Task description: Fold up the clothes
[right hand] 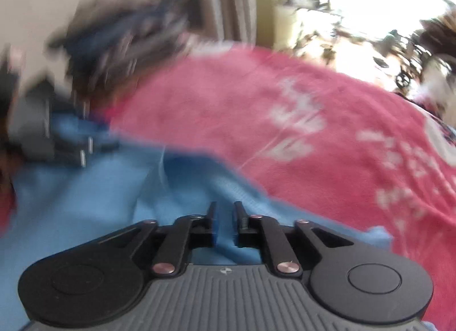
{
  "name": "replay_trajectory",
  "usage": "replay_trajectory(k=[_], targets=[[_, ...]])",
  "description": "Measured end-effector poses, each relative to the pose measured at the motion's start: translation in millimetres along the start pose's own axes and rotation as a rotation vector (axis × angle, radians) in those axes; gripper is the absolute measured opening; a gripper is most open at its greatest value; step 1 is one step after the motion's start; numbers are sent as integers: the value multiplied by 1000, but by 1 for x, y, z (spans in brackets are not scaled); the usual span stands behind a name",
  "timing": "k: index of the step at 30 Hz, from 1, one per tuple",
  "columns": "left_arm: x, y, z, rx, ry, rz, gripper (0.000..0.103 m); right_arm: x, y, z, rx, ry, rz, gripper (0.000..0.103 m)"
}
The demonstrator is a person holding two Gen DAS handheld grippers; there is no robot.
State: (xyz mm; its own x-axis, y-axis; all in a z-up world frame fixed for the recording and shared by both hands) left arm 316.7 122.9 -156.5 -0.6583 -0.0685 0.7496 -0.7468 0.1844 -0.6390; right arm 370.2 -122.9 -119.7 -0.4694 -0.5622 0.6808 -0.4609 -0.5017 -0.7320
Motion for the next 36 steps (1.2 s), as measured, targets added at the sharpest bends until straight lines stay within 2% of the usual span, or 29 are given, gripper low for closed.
replay_trajectory(k=[2,4,7,10,13,15,16,17,20,21,23,24,25,27,29,32,36], targets=[[3,-2,-1,9,5,4,42,17,-4,31,-51,74,15,27],[8,-8,-2,18,17,19,42,24,-2,53,-55,139,-35,30],[21,-24,-2,57,95,72,43,30,8,80,-100,196,-113,38],[22,-43,8,118,201,83,51,33,18,92,-209,173,-103,42],[11,-62,31,143,290,64,52,25,26,100,-318,139,-115,43],[-2,-71,49,136,309,36,52,18,28,105,-379,123,-140,45],[-9,-75,58,133,319,21,52,14,30,107,-410,115,-152,54],[-17,-78,65,130,329,1,52,11,31,110,-441,108,-164,59],[-31,-82,81,96,341,-29,50,3,34,117,-523,83,-194,59],[-33,-80,84,82,336,-35,48,2,34,118,-529,78,-202,59],[-37,-77,89,56,327,-47,36,-1,34,118,-524,72,-228,58],[-38,-76,92,45,323,-53,32,-3,35,117,-514,69,-247,57],[-39,-75,93,36,321,-55,29,-5,35,115,-495,68,-265,50],[-37,-71,96,18,323,-38,12,-5,34,108,-439,84,-281,41],[-35,-70,98,4,308,-13,5,-3,34,104,-404,75,-267,15],[-29,-69,94,34,273,33,0,8,32,101,-372,100,-197,9],[-16,-70,82,75,220,119,0,30,28,94,-331,140,-42,8]])
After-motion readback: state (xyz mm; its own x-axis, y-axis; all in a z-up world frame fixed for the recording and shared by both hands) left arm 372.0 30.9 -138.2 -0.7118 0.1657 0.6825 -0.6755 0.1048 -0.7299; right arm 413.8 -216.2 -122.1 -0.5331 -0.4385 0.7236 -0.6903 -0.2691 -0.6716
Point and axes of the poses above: each gripper's, at about its wrist camera, not at the fingertips, and x roughly against the way its jaws point, z to its right, y to its underside, the point moved 5 cm from there along -x, roughly the way its jaws point, and after that the axes turned 10 degrees about x, right-handed, at the moved point
